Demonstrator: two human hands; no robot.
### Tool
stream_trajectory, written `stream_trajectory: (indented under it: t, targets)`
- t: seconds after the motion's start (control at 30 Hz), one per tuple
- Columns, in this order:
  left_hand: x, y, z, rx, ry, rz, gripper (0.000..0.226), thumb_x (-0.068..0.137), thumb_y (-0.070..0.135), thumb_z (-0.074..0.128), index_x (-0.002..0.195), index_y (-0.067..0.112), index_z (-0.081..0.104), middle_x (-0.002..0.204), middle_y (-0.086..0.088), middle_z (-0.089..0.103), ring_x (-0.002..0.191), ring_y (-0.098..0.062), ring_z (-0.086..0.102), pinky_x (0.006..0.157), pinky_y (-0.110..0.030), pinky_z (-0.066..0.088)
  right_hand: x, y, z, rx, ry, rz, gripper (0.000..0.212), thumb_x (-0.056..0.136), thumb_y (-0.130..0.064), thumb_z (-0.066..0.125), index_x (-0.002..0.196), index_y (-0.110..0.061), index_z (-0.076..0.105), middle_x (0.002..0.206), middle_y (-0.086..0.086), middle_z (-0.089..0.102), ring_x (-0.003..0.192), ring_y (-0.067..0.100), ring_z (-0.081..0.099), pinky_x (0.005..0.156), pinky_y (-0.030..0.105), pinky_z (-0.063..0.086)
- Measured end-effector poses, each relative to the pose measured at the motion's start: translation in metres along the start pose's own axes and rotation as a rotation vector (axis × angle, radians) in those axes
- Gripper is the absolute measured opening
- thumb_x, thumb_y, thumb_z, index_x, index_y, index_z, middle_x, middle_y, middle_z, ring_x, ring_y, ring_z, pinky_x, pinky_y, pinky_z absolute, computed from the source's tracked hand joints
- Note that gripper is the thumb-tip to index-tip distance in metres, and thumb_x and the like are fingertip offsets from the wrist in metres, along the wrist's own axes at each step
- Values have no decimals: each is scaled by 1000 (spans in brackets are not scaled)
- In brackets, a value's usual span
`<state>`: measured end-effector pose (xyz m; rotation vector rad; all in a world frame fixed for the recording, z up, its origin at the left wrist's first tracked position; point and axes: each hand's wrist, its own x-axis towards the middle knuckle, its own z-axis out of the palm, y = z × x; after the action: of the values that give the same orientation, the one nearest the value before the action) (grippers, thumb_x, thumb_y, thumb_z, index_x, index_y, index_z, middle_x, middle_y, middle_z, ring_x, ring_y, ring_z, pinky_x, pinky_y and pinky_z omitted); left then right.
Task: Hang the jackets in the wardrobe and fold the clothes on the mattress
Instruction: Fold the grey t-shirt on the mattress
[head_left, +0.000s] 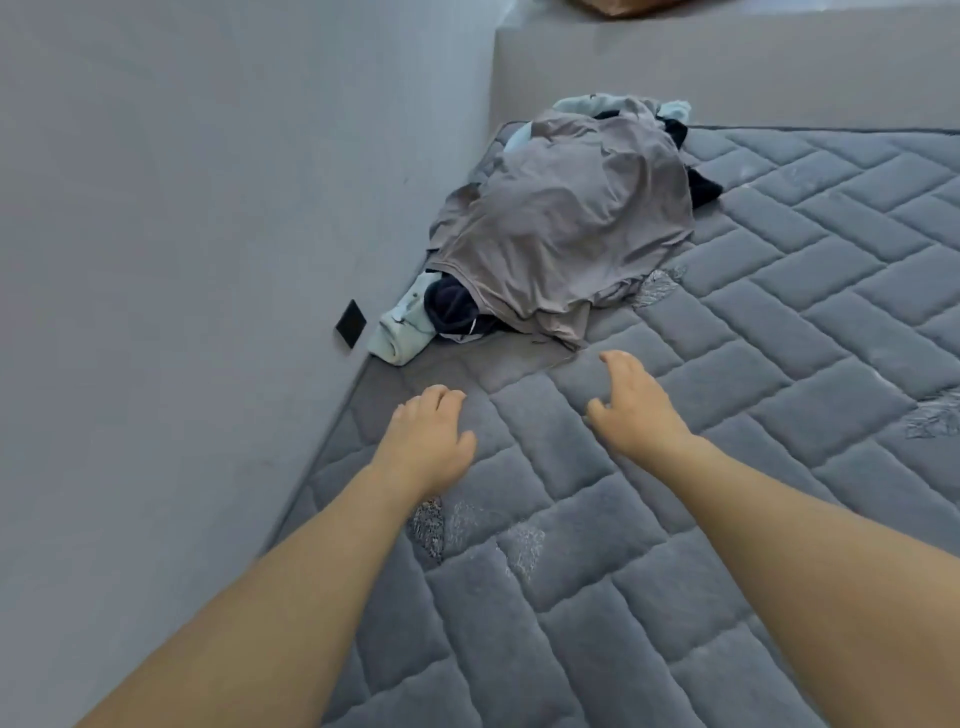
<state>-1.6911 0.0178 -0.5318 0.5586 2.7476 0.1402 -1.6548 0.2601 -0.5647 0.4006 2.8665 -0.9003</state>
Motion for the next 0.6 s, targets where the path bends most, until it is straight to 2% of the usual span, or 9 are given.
stream_trajectory:
  t: [0.13, 0.23, 0.3, 0.37, 0.47, 0.53, 0.6]
  targets:
    - [98, -2, 63, -49, -15, 91, 49, 100, 24, 43, 146, 9, 36, 149, -9, 37, 133, -30, 37, 111, -40, 31, 71, 76, 70, -73, 68, 61, 67, 93, -20, 55, 152, -5, 26, 160, 14, 20, 144, 30, 25, 117, 41, 22]
    - [168, 17, 82, -79, 96, 136, 52, 98, 24, 46, 146, 8, 36, 144, -12, 46, 130, -30, 43, 110, -41, 31, 111, 131, 97, -144, 164, 227, 72, 96, -38, 49, 155, -12, 18, 164, 10, 6, 148, 28, 12, 121, 46, 9]
    - [214, 32, 90, -80, 231, 170, 54, 96, 24, 48, 146, 8, 37, 141, -12, 49, 127, -32, 46, 109, -43, 32, 132, 161, 111, -265, 250, 296, 72, 96, -52, 35, 156, -18, 14, 164, 7, 6, 151, 23, 2, 122, 47, -2]
    - [261, 44, 98, -54, 356, 187, 54, 94, 25, 49, 144, 9, 40, 140, -10, 49, 126, -31, 46, 105, -42, 33, 151, 179, 122, -378, 325, 263, 69, 94, -56, 24, 155, -25, 16, 164, 3, 11, 151, 20, 2, 121, 49, -6]
    - [312, 50, 112, 90, 357, 136, 38, 98, 29, 44, 134, 17, 49, 137, -4, 48, 126, -29, 41, 103, -40, 29, 176, 186, 120, -369, 344, 262, 68, 92, -54, 24, 154, -25, 24, 163, 2, 15, 150, 18, 6, 121, 51, -3]
    - [328, 55, 118, 159, 357, 134, 20, 99, 22, 43, 112, 19, 57, 117, -2, 58, 117, -29, 44, 100, -40, 27, 186, 191, 113, -367, 375, 283, 70, 91, -54, 26, 154, -23, 26, 163, 3, 15, 150, 19, 7, 121, 51, -1]
    - [326, 57, 123, 47, 457, 190, 10, 92, 9, 49, 92, 15, 58, 85, -4, 60, 93, -31, 54, 93, -41, 32, 191, 191, 111, -352, 381, 294, 74, 89, -55, 30, 154, -20, 27, 163, 4, 17, 150, 20, 11, 121, 52, 0]
